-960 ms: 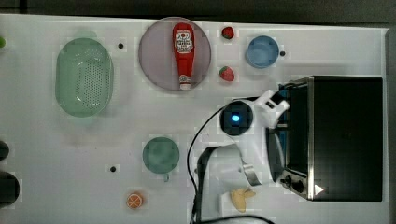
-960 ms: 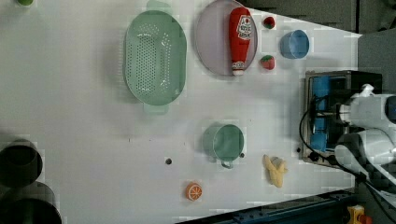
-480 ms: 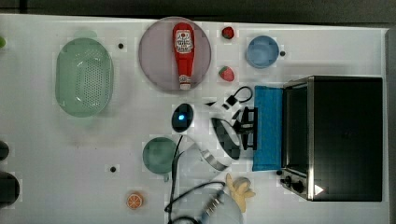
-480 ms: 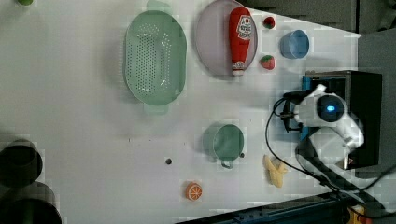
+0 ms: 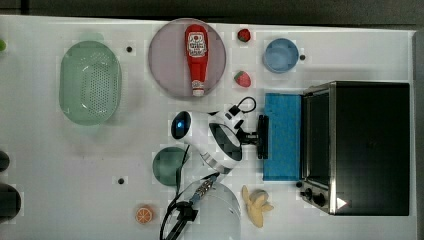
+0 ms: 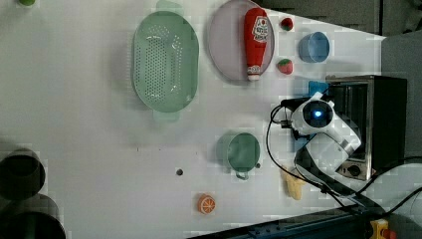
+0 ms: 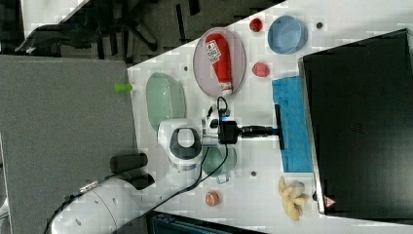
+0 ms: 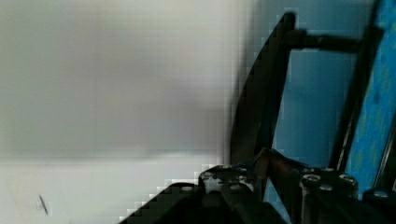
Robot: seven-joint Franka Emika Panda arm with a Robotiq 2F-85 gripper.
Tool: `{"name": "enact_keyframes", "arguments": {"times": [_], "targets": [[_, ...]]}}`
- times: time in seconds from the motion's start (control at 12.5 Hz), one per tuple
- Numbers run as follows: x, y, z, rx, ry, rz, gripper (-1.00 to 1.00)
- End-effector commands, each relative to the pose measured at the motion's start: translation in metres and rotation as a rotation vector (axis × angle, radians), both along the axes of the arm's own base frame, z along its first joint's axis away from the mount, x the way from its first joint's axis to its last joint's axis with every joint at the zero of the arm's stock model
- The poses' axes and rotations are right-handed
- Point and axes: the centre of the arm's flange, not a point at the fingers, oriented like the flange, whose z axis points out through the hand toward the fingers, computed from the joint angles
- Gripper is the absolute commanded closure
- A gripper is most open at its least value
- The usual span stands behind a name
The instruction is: Flap open oven.
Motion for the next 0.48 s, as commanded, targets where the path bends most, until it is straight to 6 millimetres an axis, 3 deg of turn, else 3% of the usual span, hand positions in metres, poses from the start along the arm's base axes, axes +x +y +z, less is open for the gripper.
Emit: {"name": "enact_keyframes", "arguments": {"times": [0.08, 0.32, 0.48], "targets": [[0.04, 0.013, 0.049, 0.062, -0.189, -0.069, 0.65], [0.062, 0.012, 0.136, 0.211, -0.361, -0.307, 0.65], [0.066, 0.01, 0.202, 0.333, -0.449, -0.483, 0.65]]}}
